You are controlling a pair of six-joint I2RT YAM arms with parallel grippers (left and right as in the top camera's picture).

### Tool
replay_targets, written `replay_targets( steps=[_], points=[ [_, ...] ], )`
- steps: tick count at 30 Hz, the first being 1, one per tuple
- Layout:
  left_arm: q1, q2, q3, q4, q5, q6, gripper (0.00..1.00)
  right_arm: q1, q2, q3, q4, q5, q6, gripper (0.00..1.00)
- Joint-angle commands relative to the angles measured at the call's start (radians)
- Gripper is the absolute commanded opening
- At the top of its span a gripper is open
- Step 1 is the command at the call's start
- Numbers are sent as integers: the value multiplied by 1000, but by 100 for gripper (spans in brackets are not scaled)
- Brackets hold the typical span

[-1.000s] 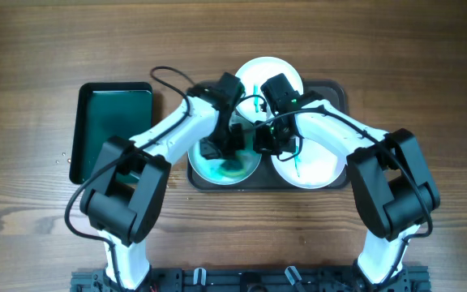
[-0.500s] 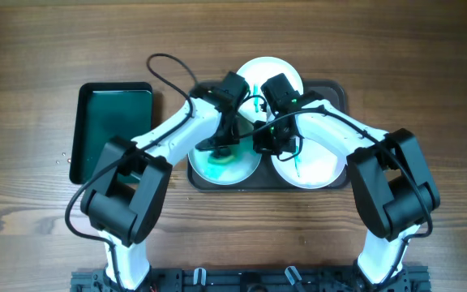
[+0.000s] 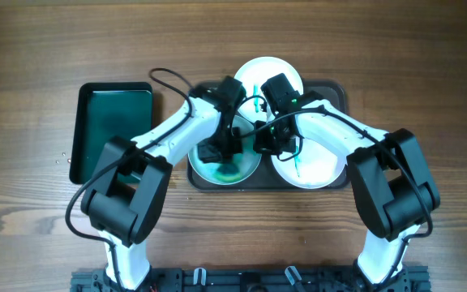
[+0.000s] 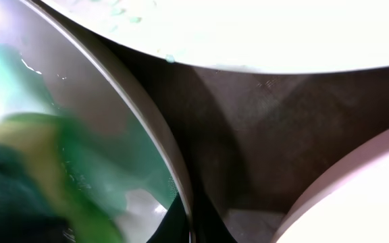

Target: Clean dirty plates on tray and stack at the side

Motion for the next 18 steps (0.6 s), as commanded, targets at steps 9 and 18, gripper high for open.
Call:
replay_targets(
  steps=[9,18],
  points=[
    [63,14,-5,197,-212,-2,4,3,28,-29,-13,62,1,4],
    [184,-93,126,-121,-351,-45,4,3,28,-29,-13,66,0,4]
  ],
)
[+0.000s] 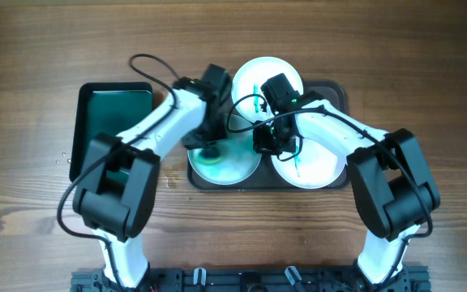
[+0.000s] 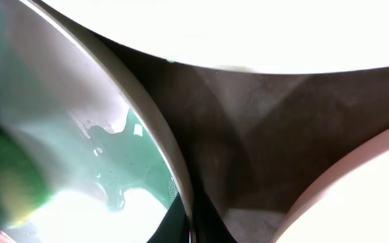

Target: Clean dirty plates on tray and stack at the side

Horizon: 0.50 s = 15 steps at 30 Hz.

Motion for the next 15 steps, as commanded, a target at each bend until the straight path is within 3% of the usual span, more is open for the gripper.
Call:
replay_targets(
  steps=[1,8,15],
  points=[
    [71,-109,105,-100,-125,-39,4,3,28,-29,-13,66,0,4],
    [194,-335,192,-225,-125,-31,4,23,0,-21,-34,58,-53,4],
    [297,-424,192,-257,-125,-31,4,128,-211,14,-134,321,-21,4]
  ],
)
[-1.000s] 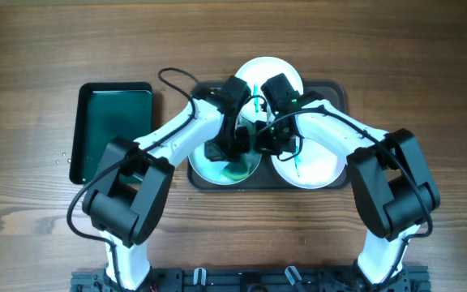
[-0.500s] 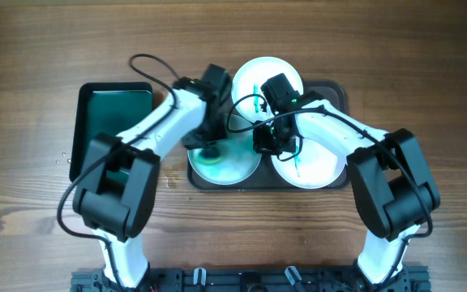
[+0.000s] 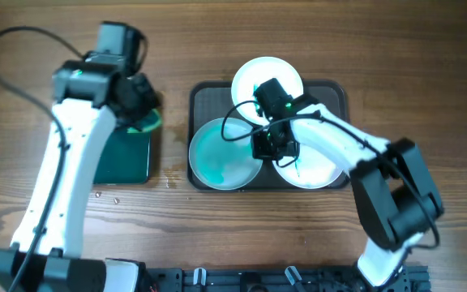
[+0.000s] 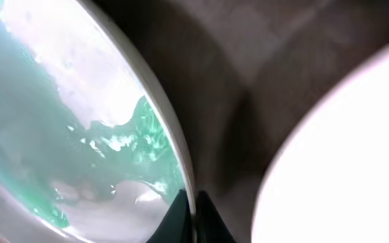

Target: Clean dirty plates on tray and stack at the side

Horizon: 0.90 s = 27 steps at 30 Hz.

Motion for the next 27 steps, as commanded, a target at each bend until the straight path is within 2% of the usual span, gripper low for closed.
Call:
replay_targets(
  steps=[1,9,21,23,27],
  points=[
    [26,-1,4,-5,-19,-13,4,68,-158,19,-54,236,14,4],
    [23,-1,3,-6,-18,-13,4,198,-311,20,-153,600,108,4],
    [23,-1,2,-7,-18,-13,4,382,-336,57,-161,1045,108,4],
    [23,-1,2,-7,-18,-13,4,407,-336,68,-154,1110,94,4],
    [23,-1,2,-7,-18,-13,4,467,-336,73,-93,1248,-24,4]
  ],
)
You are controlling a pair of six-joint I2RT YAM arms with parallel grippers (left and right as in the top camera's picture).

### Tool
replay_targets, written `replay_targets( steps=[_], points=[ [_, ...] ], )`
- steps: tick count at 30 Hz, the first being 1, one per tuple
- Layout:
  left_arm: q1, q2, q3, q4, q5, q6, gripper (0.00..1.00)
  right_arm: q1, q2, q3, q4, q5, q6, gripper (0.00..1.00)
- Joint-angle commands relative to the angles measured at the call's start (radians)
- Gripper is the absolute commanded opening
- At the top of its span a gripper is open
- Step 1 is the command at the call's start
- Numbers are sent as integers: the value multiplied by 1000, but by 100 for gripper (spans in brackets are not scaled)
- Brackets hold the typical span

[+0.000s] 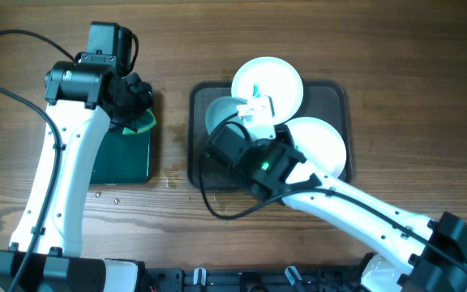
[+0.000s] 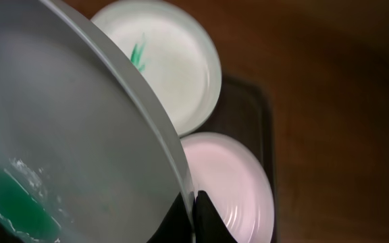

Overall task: Clean dirty plates on tray and stack at the side
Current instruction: 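Lift the cleaned plate with the right gripper and carry it right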

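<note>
My right gripper point(image 2: 193, 200) is shut on the rim of a white plate point(image 2: 66, 128). The plate is held up and tilted over the dark tray point(image 1: 331, 93), with green liquid pooled at its low edge. In the overhead view this plate point(image 1: 220, 113) shows just beyond the right wrist. Two plates lie on the tray: a white one with a green streak point(image 1: 270, 79) at the back and a pinkish one point(image 1: 323, 144) on the right. My left gripper point(image 1: 134, 109) is shut on a green sponge point(image 1: 143, 122) over the green basin point(image 1: 120, 158).
The green basin lies on the wooden table left of the tray. Small crumbs point(image 1: 104, 193) lie in front of it. The left arm's black cable point(image 1: 6, 49) loops over the table's far left. My right arm crosses the tray's front edge.
The plate that lay flat on the tray's left side, pinched at its rim, is now lifted and tilted above the tray. My right arm now reaches in lower. The left gripper has barely moved over the basin.
My left gripper had the sponge on the left plate while the right gripper pinched that plate's rim. The sponge then stood at the plate's left side. Then the left arm was over the basin with the sponge, leaving the plate smeared green. Now the plate is raised.
</note>
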Motion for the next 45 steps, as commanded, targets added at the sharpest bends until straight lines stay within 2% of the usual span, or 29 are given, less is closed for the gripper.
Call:
replay_targets(
  steps=[1,10,14,18,22,25,29,31,36,40,45],
  points=[
    [-1,0,2,1,-16,-13,4,64,-29,34,51,258,-113,4],
    [-1,0,2,0,-16,-13,4,188,-29,34,211,627,-311,4],
    [-1,0,2,-4,-16,-13,4,197,-29,34,261,642,-349,4],
    [-1,0,2,-6,-16,-13,4,195,-29,34,261,564,-349,4],
    [-1,0,2,-6,-16,-13,4,170,-29,33,238,395,-329,4],
    [-1,0,2,-6,-16,-13,4,138,-29,33,172,276,-228,4],
    [-1,0,2,-6,-16,-13,4,46,-29,33,76,-39,-108,4],
    [-1,0,2,-6,-16,-14,4,-40,-29,33,68,-284,-107,4],
    [-1,1,2,-6,-8,-14,4,-229,-31,34,97,-700,-146,4],
    [-1,1,1,-7,-5,-13,4,-446,-57,34,103,-1043,-196,4],
    [-1,1,1,-7,7,-14,4,-782,-84,34,58,-1262,-196,5]
  ],
)
